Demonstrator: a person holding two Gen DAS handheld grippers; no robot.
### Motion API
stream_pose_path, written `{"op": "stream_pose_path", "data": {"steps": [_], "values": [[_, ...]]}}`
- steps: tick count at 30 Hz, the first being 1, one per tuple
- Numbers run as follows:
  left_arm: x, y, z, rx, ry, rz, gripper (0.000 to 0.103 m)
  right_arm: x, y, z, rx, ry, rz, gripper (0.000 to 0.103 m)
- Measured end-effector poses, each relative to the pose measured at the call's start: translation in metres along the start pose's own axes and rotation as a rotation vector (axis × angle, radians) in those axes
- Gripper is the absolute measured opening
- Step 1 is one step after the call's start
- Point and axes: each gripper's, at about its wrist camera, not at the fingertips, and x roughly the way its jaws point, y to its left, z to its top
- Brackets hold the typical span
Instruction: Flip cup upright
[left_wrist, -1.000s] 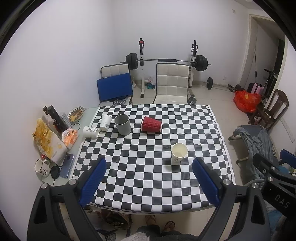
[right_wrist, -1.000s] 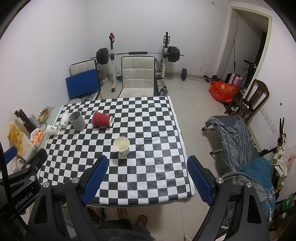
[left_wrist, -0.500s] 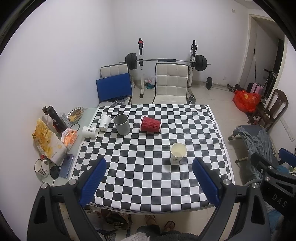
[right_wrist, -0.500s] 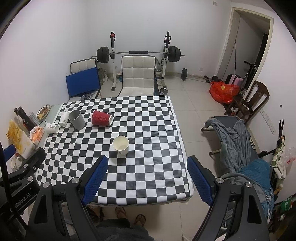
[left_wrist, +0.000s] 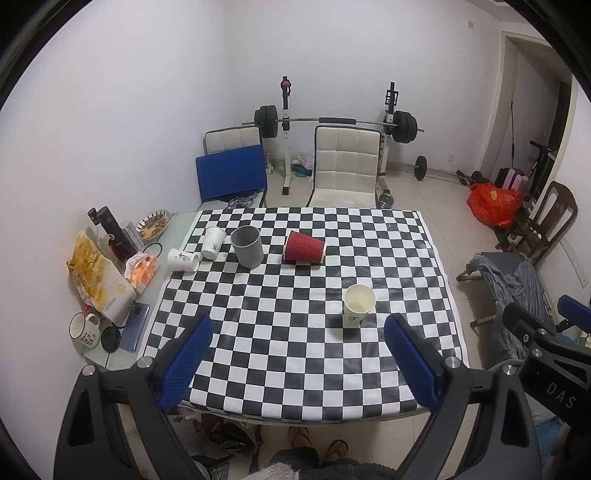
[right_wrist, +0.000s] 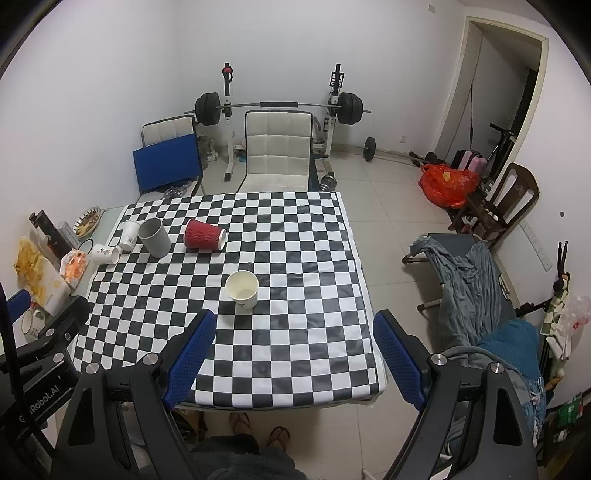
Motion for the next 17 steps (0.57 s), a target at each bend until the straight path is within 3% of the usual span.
{"op": "stream_pose_path", "data": {"steps": [17], "values": [[-0.0004,0.0044,-0.0016,-0.005,-0.003,-0.002,0.095,0.0001,0.0034,0.0002,-0.008,-0.002,0.003,0.089]]}}
